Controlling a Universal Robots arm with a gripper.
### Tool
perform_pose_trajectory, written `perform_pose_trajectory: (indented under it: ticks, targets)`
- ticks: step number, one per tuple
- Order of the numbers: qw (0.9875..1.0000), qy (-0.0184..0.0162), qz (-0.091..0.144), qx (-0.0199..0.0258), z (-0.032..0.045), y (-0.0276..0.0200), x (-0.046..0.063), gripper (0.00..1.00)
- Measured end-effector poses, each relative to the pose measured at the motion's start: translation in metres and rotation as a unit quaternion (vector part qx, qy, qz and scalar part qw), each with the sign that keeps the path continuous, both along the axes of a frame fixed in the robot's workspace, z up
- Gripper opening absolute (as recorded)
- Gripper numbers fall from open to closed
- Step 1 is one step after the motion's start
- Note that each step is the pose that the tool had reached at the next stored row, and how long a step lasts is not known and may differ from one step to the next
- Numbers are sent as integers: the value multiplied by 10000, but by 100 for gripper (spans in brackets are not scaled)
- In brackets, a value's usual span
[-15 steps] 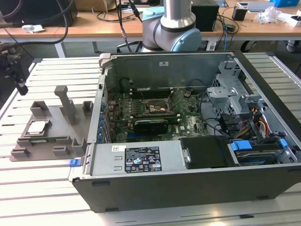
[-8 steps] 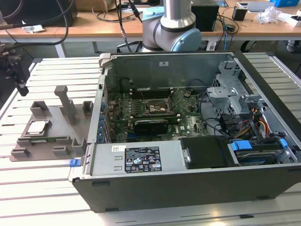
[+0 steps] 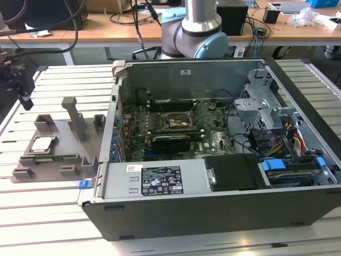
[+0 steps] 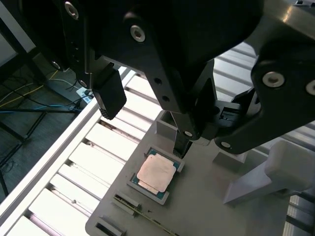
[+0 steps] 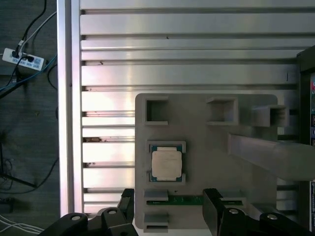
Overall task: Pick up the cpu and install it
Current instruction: 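Pick up the cpu and move it towards the insertion slot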
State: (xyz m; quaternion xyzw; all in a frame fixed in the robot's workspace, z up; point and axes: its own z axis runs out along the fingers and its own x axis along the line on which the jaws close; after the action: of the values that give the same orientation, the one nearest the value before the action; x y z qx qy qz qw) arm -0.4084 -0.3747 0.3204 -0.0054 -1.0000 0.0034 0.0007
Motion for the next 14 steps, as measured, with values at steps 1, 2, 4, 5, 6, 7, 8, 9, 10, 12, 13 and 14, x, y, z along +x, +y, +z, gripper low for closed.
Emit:
perform_pose_trajectory:
  ticks: [1,2,4,5,6,7,8,9,10,12,13,14]
  targets:
    - [10000,0,0,0,-5,0,0,66]
    - [10000,0,0,0,-8,0,0,66]
    - [10000,0,0,0,-16,0,0,66]
    - [10000,0,0,0,-21,0,0,66]
    - [10000,0,0,0,-24,0,0,66]
    - [10000,0,0,0,-28,0,0,66]
    - [10000,0,0,0,-32,0,0,66]
    - [10000,0,0,0,-37,0,0,66]
    - [10000,0,0,0,-41,0,0,66]
    - [10000,0,0,0,-48,0,0,66]
    - [10000,0,0,0,-51,0,0,66]
    - [10000,0,0,0,-55,0,0,66]
